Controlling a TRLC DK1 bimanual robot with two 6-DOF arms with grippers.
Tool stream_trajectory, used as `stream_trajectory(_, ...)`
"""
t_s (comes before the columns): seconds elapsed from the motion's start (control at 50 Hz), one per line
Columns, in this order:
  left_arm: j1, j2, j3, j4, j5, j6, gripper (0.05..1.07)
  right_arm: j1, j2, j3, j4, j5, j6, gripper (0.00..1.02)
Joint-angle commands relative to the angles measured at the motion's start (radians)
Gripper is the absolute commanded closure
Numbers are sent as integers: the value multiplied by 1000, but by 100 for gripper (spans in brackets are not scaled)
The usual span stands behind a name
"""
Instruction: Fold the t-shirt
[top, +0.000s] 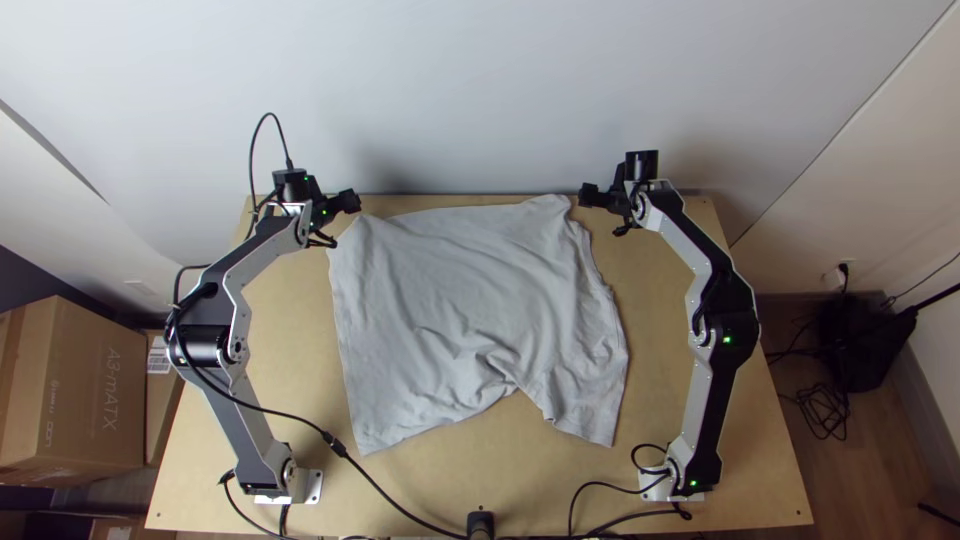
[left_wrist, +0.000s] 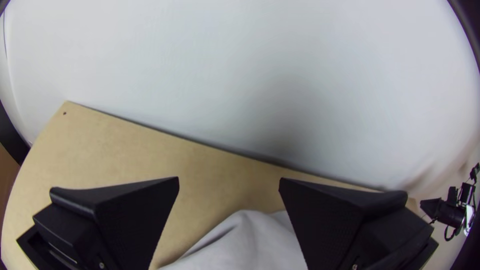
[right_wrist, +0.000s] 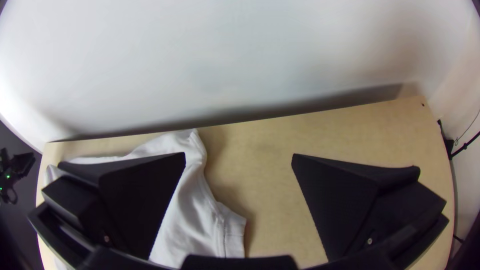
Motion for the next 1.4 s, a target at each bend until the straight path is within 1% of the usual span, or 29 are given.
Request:
stream_trajectory(0.0,26,-113,48,-89,57,-75,10,-31,-227,-6,-336,5,5,4)
stream_trajectory(0.08,29,-165,51,-160,83,-75,10,-54,-307,-33,-491,5,2,4)
stream_trajectory(0.16,32,-232,42,-223,108,-68,10,-74,-389,-98,-612,5,-10,5)
stream_trajectory(0.18,34,-251,39,-239,117,-65,10,-80,-409,-119,-629,5,-24,6)
stream_trajectory(0.22,34,-286,35,-273,125,-54,10,-87,-452,-188,-664,-1,-76,7)
stream_trajectory(0.28,34,-346,21,-312,137,-42,10,-110,-509,-279,-727,-2,-108,7)
stream_trajectory(0.34,34,-403,2,-344,149,-23,10,-115,-557,-368,-773,-2,-154,7)
stream_trajectory(0.38,34,-441,-8,-368,151,-16,10,-126,-589,-437,-784,-2,-186,7)
stream_trajectory(0.42,34,-476,-21,-390,151,-8,10,-133,-621,-504,-784,-5,-214,7)
stream_trajectory(0.46,34,-513,-33,-411,151,-2,10,-138,-652,-572,-784,-5,-225,7)
stream_trajectory(0.54,32,-579,-59,-457,151,17,11,-144,-708,-664,-781,-12,-219,7)
stream_trajectory(0.7,26,-745,-163,-496,151,58,11,-129,-797,-817,-715,-50,-216,7)
stream_trajectory(0.82,20,-866,-243,-555,152,90,11,-98,-817,-880,-669,-59,-205,7)
stream_trajectory(0.88,19,-924,-289,-578,151,107,11,-75,-823,-902,-636,-59,-199,16)
stream_trajectory(0.94,19,-978,-329,-597,151,115,11,-66,-827,-923,-597,-59,-196,20)
stream_trajectory(1.0,19,-1024,-366,-614,151,118,11,-49,-822,-934,-572,-59,-182,20)
stream_trajectory(1.16,19,-1117,-433,-681,151,127,11,-24,-791,-960,-541,-59,-171,21)
stream_trajectory(1.18,19,-1128,-439,-689,151,129,11,-23,-788,-964,-540,-59,-171,24)
stream_trajectory(1.26,20,-1166,-467,-720,149,145,11,-17,-784,-987,-508,-59,-171,46)
stream_trajectory(1.28,20,-1176,-473,-726,149,147,11,-12,-784,-995,-500,-59,-173,49)
stream_trajectory(1.38,23,-1211,-490,-755,149,158,11,3,-784,-1030,-457,-59,-173,50)
